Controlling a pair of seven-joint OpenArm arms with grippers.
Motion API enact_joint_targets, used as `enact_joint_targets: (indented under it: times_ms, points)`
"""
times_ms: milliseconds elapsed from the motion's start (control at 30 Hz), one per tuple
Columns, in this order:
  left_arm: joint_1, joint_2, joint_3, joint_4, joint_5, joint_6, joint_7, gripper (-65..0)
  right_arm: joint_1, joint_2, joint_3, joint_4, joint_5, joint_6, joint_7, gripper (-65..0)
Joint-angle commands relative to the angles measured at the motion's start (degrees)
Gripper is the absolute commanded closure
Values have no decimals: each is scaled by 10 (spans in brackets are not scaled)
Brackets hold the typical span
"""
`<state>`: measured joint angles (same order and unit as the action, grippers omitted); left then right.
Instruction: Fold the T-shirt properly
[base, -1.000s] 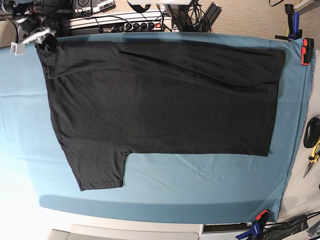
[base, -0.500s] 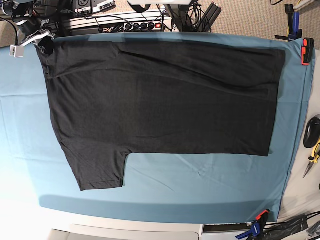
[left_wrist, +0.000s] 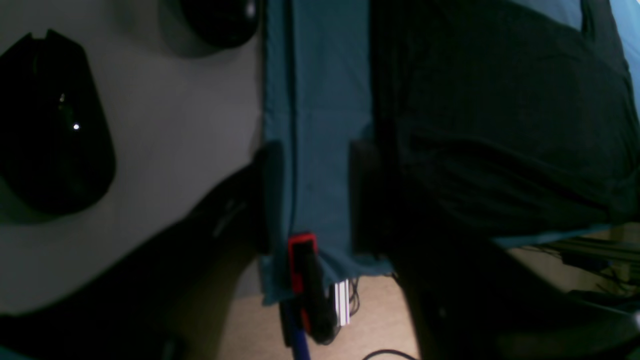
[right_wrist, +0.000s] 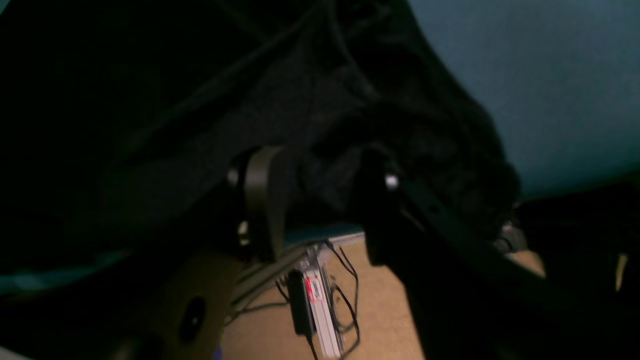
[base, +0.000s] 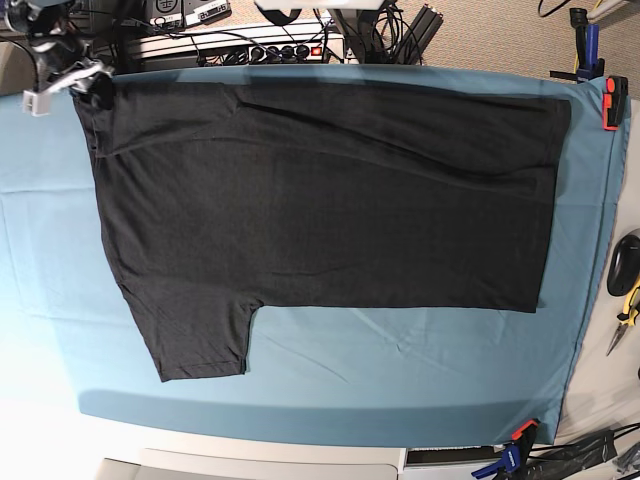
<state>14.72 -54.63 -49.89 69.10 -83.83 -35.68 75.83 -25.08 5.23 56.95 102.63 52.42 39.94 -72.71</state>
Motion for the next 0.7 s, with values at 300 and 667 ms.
enact_joint_targets:
  times_ms: [300,667]
  points:
    - [-3,-20,-6,7,-12,-2,-13,-202,3,8,-75,8,-41,-9,27,-136]
    - [-3,-20,-6,7,-12,-2,-13,-202,3,8,-73,14,-1,-9,-2,0]
